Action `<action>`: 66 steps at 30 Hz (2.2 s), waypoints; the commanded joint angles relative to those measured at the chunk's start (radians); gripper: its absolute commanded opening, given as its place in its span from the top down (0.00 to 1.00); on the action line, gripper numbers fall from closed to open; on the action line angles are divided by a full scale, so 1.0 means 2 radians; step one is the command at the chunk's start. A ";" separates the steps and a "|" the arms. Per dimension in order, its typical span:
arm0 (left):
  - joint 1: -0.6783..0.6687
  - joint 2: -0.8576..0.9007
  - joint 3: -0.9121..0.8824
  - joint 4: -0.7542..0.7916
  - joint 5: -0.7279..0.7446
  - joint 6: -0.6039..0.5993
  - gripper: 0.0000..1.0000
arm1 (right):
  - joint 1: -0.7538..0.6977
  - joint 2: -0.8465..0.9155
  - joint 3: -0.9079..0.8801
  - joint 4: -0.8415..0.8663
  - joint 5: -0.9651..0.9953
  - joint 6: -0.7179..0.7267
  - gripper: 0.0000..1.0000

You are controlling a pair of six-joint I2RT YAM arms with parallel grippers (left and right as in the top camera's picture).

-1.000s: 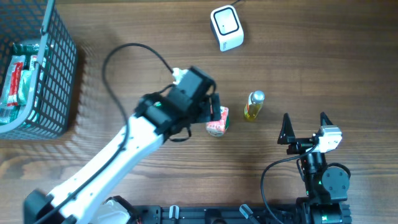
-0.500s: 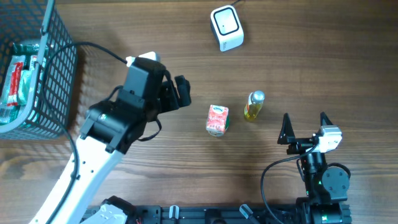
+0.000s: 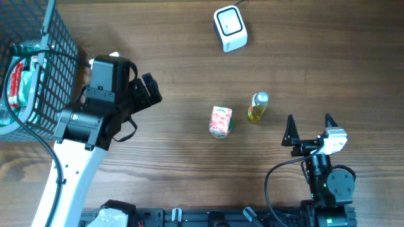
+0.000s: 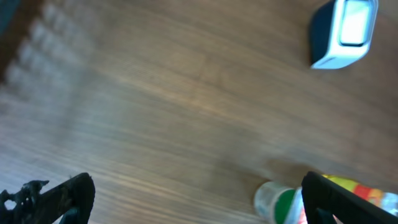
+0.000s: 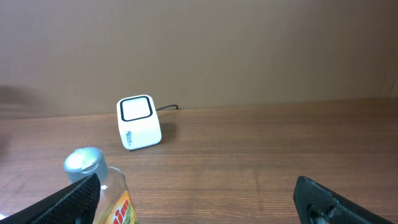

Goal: Scan the item barcode

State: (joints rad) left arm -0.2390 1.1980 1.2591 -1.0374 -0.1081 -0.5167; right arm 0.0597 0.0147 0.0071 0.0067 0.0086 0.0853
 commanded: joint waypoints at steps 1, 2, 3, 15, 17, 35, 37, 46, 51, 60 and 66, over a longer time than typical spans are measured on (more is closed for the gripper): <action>0.003 0.025 0.006 -0.047 -0.037 0.006 0.00 | -0.003 0.000 -0.001 0.001 0.007 0.000 0.00; 0.003 0.034 0.001 -0.051 -0.037 0.004 0.00 | -0.003 0.000 -0.001 0.001 0.007 0.000 0.00; 0.003 0.047 -0.009 -0.050 -0.036 0.003 0.00 | -0.003 0.000 -0.001 0.001 0.007 0.000 0.00; -0.022 0.207 -0.118 0.099 0.171 0.004 0.58 | -0.003 0.000 -0.001 0.001 0.007 0.000 0.00; -0.043 0.227 -0.120 0.112 0.185 0.003 0.59 | -0.003 0.000 -0.001 0.001 0.007 0.000 0.00; -0.199 0.244 -0.120 0.195 0.191 -0.102 0.72 | -0.003 0.000 -0.001 0.001 0.007 0.000 0.00; -0.208 0.244 -0.120 0.205 0.191 -0.102 0.73 | -0.003 0.000 -0.001 0.001 0.007 0.000 0.00; -0.225 0.244 -0.120 0.204 0.161 -0.116 0.76 | -0.003 0.000 -0.001 0.001 0.007 0.000 0.00; -0.225 0.244 -0.120 0.139 0.055 -0.116 0.77 | -0.003 0.000 -0.001 0.001 0.007 0.000 0.00; -0.224 0.237 -0.116 0.105 -0.024 -0.091 0.81 | -0.003 0.000 -0.001 0.001 0.007 0.000 0.00; -0.198 0.207 -0.062 0.050 -0.040 -0.054 0.79 | -0.003 0.000 -0.001 0.001 0.007 0.000 0.01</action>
State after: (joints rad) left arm -0.6727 1.6714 1.0538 -0.8963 -0.1261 -0.6739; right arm 0.0597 0.0151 0.0071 0.0067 0.0086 0.0853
